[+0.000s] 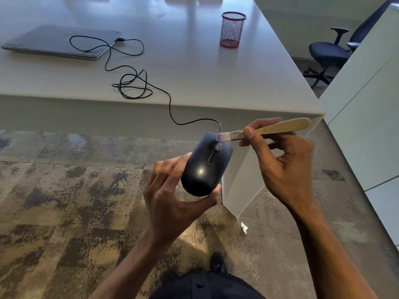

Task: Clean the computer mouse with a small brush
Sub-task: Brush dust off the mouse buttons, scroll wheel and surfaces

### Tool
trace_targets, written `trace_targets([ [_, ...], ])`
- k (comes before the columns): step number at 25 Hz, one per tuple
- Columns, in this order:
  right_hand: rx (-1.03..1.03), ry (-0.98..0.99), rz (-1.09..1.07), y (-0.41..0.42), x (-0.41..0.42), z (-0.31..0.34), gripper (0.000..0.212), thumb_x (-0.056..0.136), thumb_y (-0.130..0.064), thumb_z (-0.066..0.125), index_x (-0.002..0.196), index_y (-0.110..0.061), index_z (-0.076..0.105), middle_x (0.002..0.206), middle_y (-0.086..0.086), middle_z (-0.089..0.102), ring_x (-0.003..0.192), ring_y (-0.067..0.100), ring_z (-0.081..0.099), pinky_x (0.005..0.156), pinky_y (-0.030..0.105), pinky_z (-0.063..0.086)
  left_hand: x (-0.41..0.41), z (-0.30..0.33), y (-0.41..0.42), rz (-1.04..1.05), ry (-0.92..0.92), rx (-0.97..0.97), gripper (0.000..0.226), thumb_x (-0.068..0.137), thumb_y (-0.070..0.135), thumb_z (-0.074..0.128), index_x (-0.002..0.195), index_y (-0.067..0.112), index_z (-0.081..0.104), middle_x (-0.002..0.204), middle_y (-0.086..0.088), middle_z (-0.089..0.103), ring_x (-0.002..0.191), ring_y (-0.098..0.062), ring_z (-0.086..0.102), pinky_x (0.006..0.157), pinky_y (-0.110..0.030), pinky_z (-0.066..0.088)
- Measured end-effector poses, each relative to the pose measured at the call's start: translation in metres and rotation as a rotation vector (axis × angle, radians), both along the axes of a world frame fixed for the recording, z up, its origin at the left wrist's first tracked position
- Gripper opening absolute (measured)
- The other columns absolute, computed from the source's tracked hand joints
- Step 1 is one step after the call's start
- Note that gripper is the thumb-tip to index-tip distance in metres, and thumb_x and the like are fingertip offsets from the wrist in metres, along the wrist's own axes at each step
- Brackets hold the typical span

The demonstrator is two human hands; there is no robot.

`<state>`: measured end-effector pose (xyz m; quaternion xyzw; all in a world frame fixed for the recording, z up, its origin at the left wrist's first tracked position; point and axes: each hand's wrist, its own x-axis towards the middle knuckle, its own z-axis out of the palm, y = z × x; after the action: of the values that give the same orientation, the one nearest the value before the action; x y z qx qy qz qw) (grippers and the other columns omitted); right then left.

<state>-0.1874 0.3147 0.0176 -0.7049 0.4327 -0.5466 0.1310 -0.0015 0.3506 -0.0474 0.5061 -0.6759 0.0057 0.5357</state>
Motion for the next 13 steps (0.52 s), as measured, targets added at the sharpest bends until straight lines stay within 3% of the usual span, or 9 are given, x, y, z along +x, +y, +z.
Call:
trace_targets([
  [4,0.060,0.088,0.051,-0.0005,-0.0077,0.0059,0.010,0.098,-0.024,0.059,0.095,-0.016,0.065,0.085,-0.022,0.064,0.079,-0.006,0.068,0.067,0.005,0.050,0.0007,-0.0016,0.0014,0.006,-0.011,-0.003,0.066,0.068,0.049,0.074,0.115,0.004,0.061,0.108,-0.002,0.061,0.099,-0.016,0.055,0.089,-0.015,0.040],
  [7,0.047,0.037,0.042,-0.0001,-0.0097,0.0098,0.010,0.097,-0.024,0.056,0.097,-0.017,0.063,0.086,-0.020,0.064,0.077,-0.004,0.069,0.067,0.007,0.051,0.0008,-0.0030,0.0018,0.001,-0.018,0.016,0.067,0.069,0.049,0.075,0.113,0.001,0.063,0.108,-0.010,0.066,0.099,-0.018,0.057,0.088,-0.017,0.042],
  [13,0.073,0.045,0.089,0.0005,-0.0066,0.0087,0.010,0.098,-0.020,0.056,0.095,-0.014,0.063,0.084,-0.016,0.065,0.076,0.000,0.068,0.067,0.006,0.049,0.0022,-0.0024,0.0010,0.010,-0.008,0.002,0.067,0.068,0.048,0.076,0.114,0.001,0.063,0.109,-0.008,0.065,0.098,-0.021,0.058,0.086,-0.019,0.044],
])
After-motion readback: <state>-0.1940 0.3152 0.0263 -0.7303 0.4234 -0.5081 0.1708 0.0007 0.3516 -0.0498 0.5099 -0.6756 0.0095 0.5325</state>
